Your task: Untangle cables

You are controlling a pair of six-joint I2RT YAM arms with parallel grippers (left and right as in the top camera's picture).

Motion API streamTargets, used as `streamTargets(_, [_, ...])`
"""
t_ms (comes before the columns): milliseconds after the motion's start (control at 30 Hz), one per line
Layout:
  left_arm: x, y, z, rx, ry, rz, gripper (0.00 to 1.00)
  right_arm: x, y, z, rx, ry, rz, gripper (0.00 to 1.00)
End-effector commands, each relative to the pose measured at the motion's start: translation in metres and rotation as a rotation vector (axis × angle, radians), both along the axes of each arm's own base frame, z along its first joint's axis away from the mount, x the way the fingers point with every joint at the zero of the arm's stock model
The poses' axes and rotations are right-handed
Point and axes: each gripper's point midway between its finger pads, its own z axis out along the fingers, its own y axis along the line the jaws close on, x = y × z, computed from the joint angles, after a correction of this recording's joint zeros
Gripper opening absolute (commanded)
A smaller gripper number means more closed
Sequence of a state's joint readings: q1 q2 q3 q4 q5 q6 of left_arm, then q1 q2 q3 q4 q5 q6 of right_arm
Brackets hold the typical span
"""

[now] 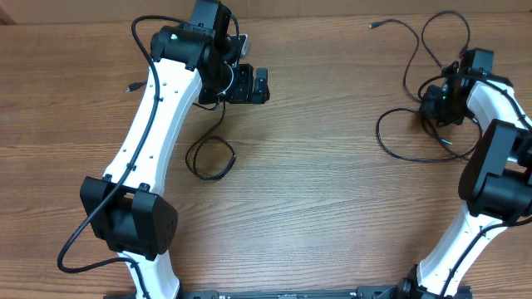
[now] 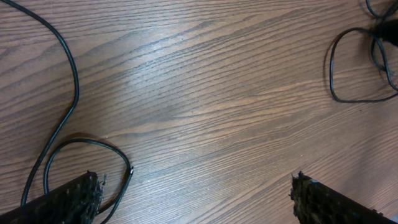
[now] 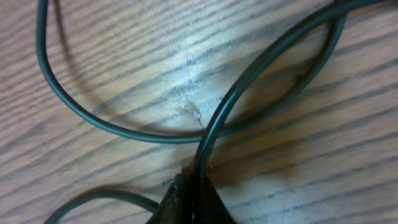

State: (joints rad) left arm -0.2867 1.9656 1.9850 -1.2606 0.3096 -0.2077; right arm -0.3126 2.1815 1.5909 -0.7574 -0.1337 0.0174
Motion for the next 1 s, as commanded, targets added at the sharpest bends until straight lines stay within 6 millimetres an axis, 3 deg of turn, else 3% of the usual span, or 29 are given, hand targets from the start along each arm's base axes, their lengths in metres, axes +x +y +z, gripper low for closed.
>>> streamTargets(0, [0.003,-0.001,0.011,-0.006,-0.030,0.009,1.00,0.026,-0.009,0.064,-0.035,-0.141,-0.014,0.04])
streamTargets(233, [0.003,-0.001,0.011,-0.006,-0.030,0.009,0.99,0.025,-0.018,0.138,-0.109,-0.252,-0.057,0.04])
streamTargets(400, [0.003,-0.001,0.011,-0.006,-0.030,0.009,1.00,0.005,-0.015,0.159,-0.120,-0.234,-0.063,0.04])
streamTargets(667, [0.003,-0.001,0.011,-0.006,-0.030,0.009,1.00,-0.042,0.001,0.121,-0.047,0.016,-0.057,0.04])
streamTargets(967, [0.003,-0.001,0.011,-0.006,-0.030,0.009,1.00,-0.049,0.002,0.081,-0.017,0.104,-0.085,0.04])
